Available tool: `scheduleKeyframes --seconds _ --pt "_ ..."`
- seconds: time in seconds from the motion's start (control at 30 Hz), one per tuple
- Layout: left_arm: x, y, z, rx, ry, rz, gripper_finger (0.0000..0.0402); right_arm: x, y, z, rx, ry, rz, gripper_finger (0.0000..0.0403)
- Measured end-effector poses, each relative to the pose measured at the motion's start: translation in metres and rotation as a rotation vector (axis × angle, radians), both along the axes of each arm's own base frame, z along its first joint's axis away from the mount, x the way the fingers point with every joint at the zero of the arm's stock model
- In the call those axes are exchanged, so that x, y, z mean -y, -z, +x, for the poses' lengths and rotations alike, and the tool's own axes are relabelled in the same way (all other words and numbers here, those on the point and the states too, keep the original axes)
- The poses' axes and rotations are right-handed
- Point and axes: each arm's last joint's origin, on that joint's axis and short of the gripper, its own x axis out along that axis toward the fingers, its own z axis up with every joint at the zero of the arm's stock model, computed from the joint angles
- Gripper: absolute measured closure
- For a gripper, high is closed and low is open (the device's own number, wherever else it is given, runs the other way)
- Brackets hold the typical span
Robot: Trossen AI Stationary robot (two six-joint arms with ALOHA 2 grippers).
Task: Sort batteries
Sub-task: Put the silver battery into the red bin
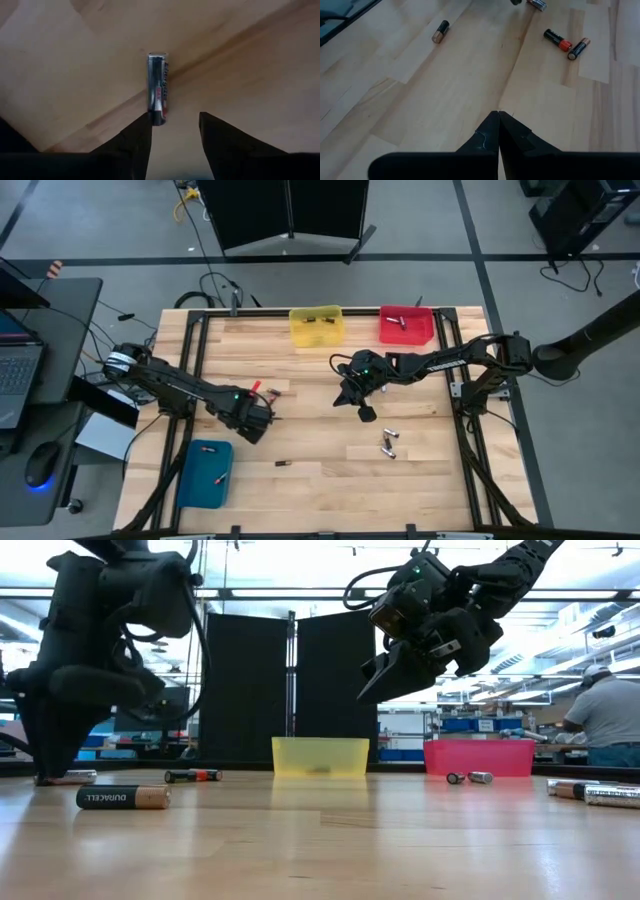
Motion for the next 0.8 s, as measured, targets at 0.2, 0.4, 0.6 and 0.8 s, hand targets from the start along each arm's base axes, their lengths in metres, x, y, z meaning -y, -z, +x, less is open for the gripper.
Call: scheduleKeyframes --seconds 0.2,0.4,0.6,0.8 --pt "-0.002 0.006 -0.007 -0.039 -0.007 0.014 0.0229 0.000 0.000 0.000 0.005 0.000 0.000 0.0389" --pt "-0.003 0.011 -0.009 -0.019 -0.012 0.013 0.0229 0.000 -0.001 0.001 0.015 0.000 -0.001 0.0389" --pt "-0.003 0.015 -0.012 -0.027 -0.052 0.013 0.0243 0.000 -0.001 0.001 0.011 0.004 0.004 0.0389" --pt "-0.004 0.015 -0.009 -0.002 -0.059 0.002 0.0294 0.000 -0.001 0.001 0.011 0.004 0.004 0.0389"
